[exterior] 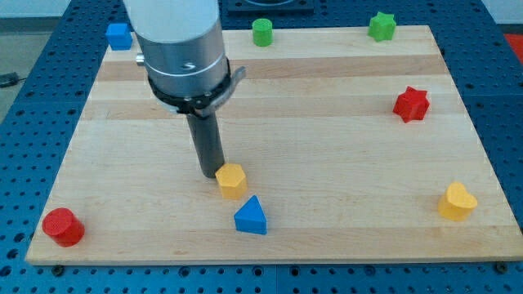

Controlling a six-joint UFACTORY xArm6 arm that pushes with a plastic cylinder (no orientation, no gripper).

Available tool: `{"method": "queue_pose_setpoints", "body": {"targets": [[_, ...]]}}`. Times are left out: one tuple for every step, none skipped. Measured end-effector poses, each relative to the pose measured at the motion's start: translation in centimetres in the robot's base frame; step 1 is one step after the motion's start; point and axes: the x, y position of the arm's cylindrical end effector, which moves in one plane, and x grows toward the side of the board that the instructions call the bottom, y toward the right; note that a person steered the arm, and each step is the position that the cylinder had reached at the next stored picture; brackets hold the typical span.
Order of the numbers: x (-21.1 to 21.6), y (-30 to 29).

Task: Move your hand to the top left of the board

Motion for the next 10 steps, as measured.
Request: {"method": "queue_pose_setpoints", "body": {"targets": [[0.9,1.2],[1.8,1.8],[2.5,2.0],[1.8,0.1],[-3.5,-4.5],[-9.4,-5.5],[-14.9,-6.6],[-16.8,-8.7],[-16.9,-13.4],[-18.1,-19.2]]}}
